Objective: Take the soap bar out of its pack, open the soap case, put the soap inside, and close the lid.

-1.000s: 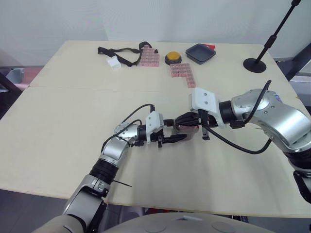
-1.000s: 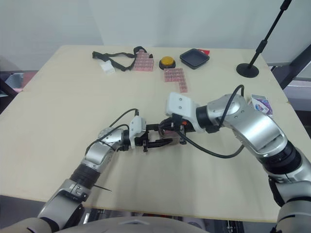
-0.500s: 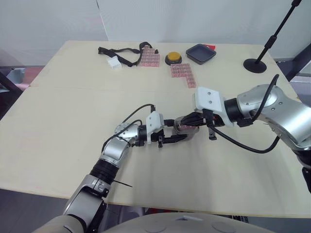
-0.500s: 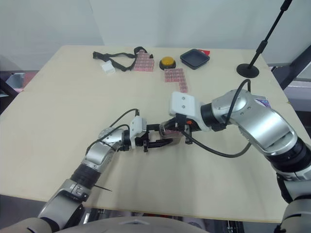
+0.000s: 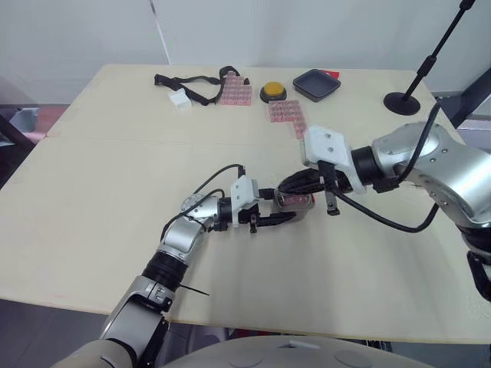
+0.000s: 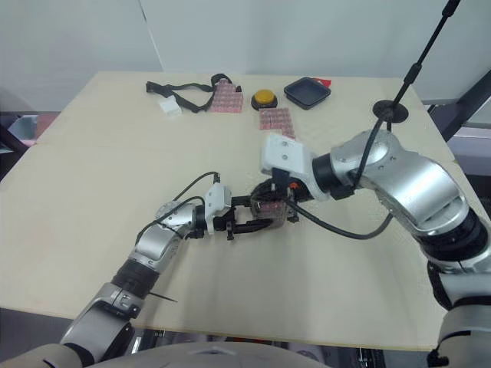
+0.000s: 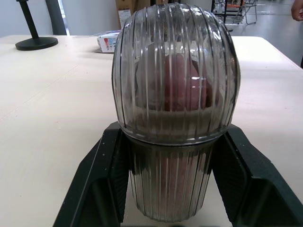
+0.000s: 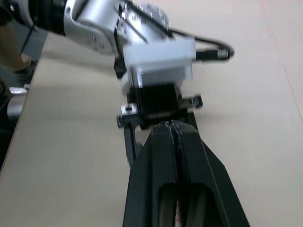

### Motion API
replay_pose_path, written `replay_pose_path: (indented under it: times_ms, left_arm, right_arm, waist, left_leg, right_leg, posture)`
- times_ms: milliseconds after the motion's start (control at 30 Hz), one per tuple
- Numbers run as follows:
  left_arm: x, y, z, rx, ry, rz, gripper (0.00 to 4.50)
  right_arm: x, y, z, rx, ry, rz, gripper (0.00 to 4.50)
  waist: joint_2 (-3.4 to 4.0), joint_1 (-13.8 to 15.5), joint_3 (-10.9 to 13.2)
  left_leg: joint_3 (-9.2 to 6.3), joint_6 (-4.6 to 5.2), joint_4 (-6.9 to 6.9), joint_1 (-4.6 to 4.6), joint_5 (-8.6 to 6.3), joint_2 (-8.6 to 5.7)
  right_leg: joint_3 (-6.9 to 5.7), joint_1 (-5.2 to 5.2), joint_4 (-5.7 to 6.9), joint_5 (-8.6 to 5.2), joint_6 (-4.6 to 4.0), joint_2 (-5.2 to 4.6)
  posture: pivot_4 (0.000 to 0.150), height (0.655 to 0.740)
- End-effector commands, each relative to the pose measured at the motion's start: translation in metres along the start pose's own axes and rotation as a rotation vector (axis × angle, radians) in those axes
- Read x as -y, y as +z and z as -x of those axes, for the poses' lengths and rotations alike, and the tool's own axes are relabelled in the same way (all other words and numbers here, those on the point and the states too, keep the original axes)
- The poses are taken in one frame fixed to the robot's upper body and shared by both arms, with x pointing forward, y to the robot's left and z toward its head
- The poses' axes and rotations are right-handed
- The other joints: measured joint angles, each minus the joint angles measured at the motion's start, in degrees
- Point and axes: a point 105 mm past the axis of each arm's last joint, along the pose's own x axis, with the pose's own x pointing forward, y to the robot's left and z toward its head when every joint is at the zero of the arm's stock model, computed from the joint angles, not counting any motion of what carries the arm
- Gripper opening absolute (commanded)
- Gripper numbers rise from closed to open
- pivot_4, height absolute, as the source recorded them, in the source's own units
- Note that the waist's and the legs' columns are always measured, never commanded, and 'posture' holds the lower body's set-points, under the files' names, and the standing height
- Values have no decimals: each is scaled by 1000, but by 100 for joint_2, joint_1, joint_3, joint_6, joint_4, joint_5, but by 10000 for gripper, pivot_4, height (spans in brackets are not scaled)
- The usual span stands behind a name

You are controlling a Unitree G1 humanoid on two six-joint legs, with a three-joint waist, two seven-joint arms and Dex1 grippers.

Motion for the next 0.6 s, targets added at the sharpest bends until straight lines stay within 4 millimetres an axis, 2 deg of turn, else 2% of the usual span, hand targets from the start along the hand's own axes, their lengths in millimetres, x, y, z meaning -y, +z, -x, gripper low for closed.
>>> replay_pose_path:
  times_ms: [33,333,600]
  left_arm:
    - [-2,6,-1,17,4,-31,20771]
    - [-2,6,-1,16,9,-33,20771]
    - [-1,6,-1,18,7,-32,20771]
  right_arm:
    - [2,6,-2,23,-22,19,1031]
    - [3,-18,-12,-82,-27,5,1031]
    - [5,-24,-13,-139,-37,24,1031]
  waist:
    - [0,8,0]
    - [0,13,0]
    - [0,8,0]
  left_leg:
    - [0,0,0,-2,0,-1]
    - [0,-1,-1,-3,0,-1]
    - [0,-1,-3,-1,0,-1]
  right_leg:
    - [0,-1,1,0,0,0]
    - [-1,-1,2,0,0,0]
    - [0,0,2,0,0,0]
  posture:
    - [1500,7400]
    - [1500,7400]
    - [1500,7400]
